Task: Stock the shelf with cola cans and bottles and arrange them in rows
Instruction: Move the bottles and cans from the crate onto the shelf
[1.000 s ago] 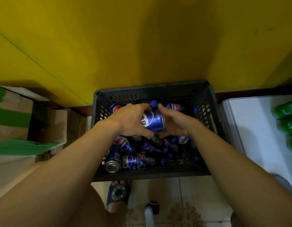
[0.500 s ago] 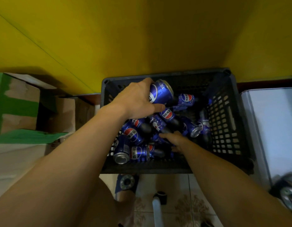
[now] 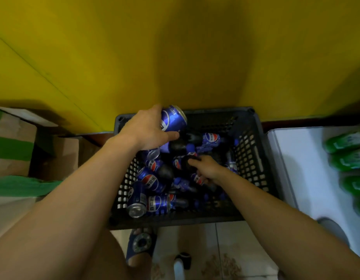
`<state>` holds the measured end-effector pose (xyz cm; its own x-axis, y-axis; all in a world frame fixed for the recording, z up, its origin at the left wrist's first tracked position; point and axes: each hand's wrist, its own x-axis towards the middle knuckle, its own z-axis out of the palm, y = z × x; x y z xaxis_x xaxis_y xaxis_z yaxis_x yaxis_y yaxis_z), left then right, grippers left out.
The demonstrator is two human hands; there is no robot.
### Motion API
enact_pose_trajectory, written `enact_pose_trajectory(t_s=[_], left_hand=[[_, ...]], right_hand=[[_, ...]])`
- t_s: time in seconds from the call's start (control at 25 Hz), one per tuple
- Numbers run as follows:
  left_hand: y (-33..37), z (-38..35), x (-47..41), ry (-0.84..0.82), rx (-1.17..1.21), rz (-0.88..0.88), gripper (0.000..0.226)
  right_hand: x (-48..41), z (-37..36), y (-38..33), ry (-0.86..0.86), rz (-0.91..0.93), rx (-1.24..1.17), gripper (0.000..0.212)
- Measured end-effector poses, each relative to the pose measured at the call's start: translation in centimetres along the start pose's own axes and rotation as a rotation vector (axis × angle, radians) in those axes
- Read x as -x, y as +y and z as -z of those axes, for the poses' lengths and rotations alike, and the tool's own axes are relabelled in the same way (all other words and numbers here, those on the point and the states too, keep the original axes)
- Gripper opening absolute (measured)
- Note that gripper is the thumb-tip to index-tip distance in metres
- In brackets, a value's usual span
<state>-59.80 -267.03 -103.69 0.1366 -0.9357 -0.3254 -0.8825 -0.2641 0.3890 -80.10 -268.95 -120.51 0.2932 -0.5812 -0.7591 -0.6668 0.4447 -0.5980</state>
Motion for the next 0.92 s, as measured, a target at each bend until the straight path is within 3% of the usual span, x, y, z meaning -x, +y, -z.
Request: enact_pose_trajectory(t_s=[0.16,0.32,0.44,0.52,0.72,0.92], left_hand=[[5.7,1.7,0.9,0.189,0.188,-0.114,0.063],[13.6,2.3,3.9,0.296,0.631,-0.272,0.048],[19.2,2.0,6.8,0.125,1.141,-0.243,0.031],[23.4,2.1,8.6,-0.033,1.313,-0.212,0.032],[32.9,2.9,12.6,-0.248,1.412,-0.213,0.040],[39.0,3.9,15.8,-0.396,1.363,-0.298,0.043]], right_hand=[[6.6,6.3,-4.2,0.094,0.184,0.391,0.042],[18.7,14.4,-7.5,0.362,0.273,0.437,0.034],[29.3,20.3,-9.1,0.716,0.385,0.424,0.031],[37.1,24.1,-9.9,0.921,0.447,0.364,0.027],[52.7,31.0,-10.3,1.234,0.425,0.337,0.028],[54.8,35.5,-8.7,1.224,0.222,0.159,0.026]])
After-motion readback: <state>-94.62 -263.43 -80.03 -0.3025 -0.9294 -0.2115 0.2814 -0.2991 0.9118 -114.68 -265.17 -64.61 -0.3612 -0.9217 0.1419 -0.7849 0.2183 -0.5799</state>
